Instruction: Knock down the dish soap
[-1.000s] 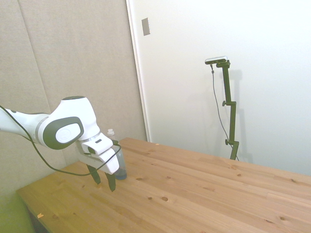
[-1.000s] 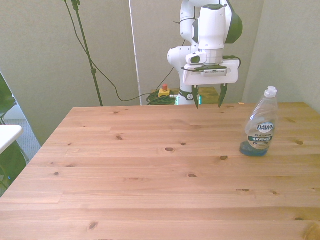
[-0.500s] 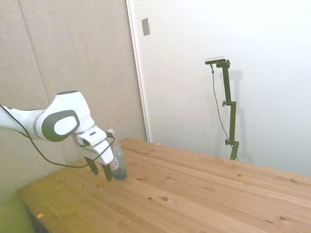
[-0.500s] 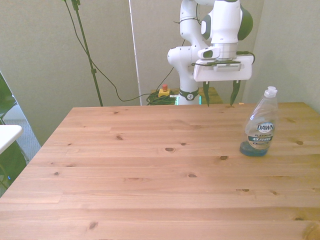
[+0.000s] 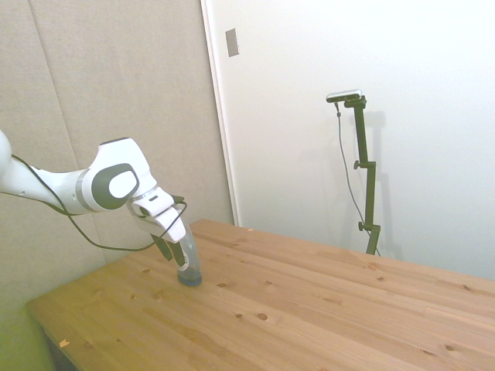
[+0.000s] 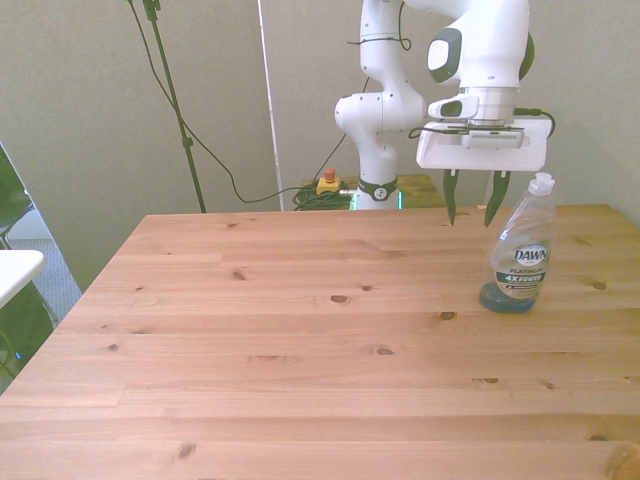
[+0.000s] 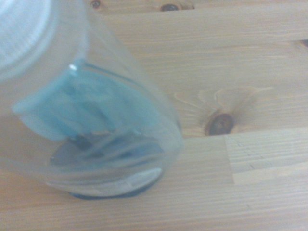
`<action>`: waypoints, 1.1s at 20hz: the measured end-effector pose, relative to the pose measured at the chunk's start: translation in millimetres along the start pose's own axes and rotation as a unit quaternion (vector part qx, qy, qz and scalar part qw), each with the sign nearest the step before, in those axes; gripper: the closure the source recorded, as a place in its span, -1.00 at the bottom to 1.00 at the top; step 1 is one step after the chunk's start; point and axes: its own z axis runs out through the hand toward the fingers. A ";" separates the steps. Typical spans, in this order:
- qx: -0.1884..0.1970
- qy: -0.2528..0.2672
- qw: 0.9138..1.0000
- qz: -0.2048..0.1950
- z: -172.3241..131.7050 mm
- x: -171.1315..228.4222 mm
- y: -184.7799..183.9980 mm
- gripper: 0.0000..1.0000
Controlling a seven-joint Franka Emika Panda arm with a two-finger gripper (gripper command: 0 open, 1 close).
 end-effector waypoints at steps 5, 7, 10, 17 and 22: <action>0.010 0.004 1.000 0.000 -0.2 -13.0 -31.4 1.00; 0.017 0.009 1.000 0.002 -4.1 -14.6 -42.4 1.00; 0.023 0.023 0.999 0.009 -6.6 -6.4 -60.1 1.00; 0.034 0.065 0.996 0.042 8.6 53.9 -97.5 1.00; 0.046 0.088 0.993 0.057 27.6 77.1 -118.6 1.00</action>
